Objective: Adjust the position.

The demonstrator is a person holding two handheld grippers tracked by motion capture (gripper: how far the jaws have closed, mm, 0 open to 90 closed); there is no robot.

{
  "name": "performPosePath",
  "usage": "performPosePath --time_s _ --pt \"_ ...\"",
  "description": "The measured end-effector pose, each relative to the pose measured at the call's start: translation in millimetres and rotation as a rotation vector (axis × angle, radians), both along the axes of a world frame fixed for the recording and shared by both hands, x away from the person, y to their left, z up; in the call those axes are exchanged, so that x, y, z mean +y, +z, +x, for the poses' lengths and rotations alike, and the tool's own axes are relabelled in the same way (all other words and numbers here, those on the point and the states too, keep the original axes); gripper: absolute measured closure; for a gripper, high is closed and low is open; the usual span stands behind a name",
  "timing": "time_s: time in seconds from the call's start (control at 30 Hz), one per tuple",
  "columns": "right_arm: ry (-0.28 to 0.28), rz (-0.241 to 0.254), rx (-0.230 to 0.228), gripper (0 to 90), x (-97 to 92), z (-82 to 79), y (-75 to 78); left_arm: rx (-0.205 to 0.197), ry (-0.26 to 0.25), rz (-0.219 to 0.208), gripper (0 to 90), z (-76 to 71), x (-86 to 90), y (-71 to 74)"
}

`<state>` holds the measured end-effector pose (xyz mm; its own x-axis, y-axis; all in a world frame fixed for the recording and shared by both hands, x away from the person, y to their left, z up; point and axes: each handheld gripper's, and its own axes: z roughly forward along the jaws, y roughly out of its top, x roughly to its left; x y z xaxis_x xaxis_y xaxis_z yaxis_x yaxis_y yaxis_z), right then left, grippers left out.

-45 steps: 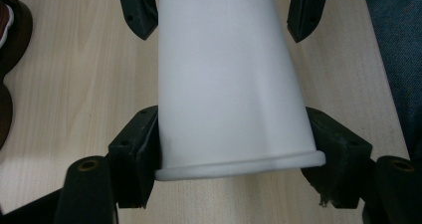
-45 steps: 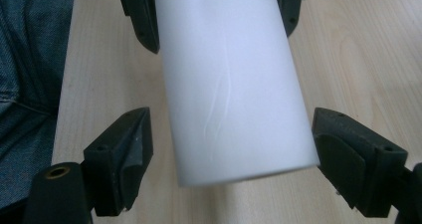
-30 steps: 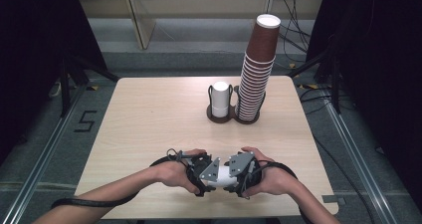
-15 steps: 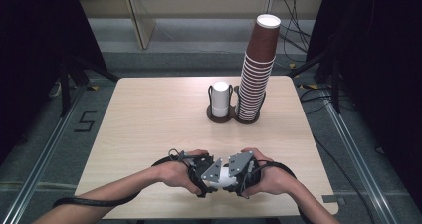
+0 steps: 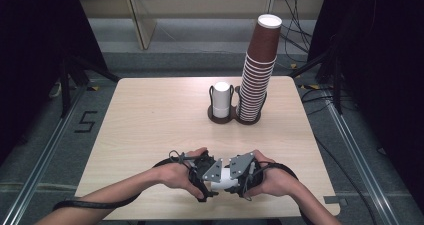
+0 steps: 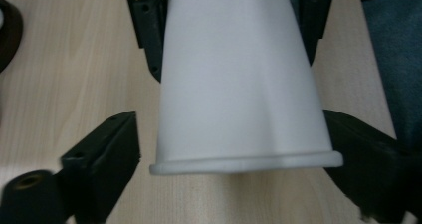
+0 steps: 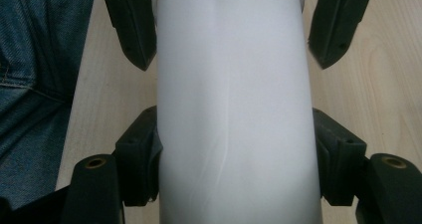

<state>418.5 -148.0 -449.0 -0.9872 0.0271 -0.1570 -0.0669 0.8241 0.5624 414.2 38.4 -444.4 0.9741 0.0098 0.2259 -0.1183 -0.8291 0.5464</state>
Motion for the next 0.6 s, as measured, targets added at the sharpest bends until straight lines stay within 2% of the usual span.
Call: performPosePath --time_s 0.03,0.07,0.1,0.13,0.23,0.3,0.37,0.43,0.47,0.5,0.53,0.6 --pt "0.011 0.007 -0.013 33.6 -0.8 1.6 -0.5 0.011 0.011 -0.018 1.3 -0.2 0.8 -0.9" --pt "0.002 0.013 -0.005 33.6 -1.9 1.9 -0.8 -0.001 0.004 -0.008 0.0 0.4 2.3 0.2" --pt "-0.002 0.017 -0.007 33.6 -3.3 2.7 -1.2 0.002 0.020 -0.028 0.0 -0.3 3.0 -0.4" --pt "-0.012 0.018 -0.011 33.5 -4.7 3.0 -1.1 -0.008 0.019 -0.020 0.0 0.2 4.3 0.3" --pt "-0.030 0.047 -0.020 33.6 -8.7 4.3 -0.9 -0.009 0.039 -0.042 0.0 0.4 7.8 -0.6" --pt "-0.027 0.058 -0.015 33.5 -10.8 3.7 -0.7 -0.009 0.053 -0.051 0.0 1.1 10.7 -1.4" --pt "-0.024 0.071 -0.036 33.5 -13.6 3.7 -0.4 -0.006 0.067 -0.067 0.0 2.6 14.3 -1.7" --pt "-0.050 0.095 -0.035 33.5 -18.3 2.6 -0.3 -0.009 0.090 -0.092 0.0 4.1 18.1 -2.1" --pt "-0.048 0.111 -0.046 33.5 -20.7 3.6 -0.3 -0.011 0.091 -0.090 0.0 5.4 20.4 -1.5" --pt "-0.058 0.128 -0.048 33.5 -23.3 4.1 -0.6 -0.008 0.111 -0.116 0.0 5.4 21.9 -2.4" --pt "-0.058 0.145 -0.068 33.5 -25.8 5.2 -0.7 -0.014 0.105 -0.106 0.1 7.1 24.3 -1.3" --pt "-0.096 0.175 -0.055 33.5 -30.4 4.5 -2.0 -0.011 0.119 -0.127 0.6 7.7 27.5 -1.4"
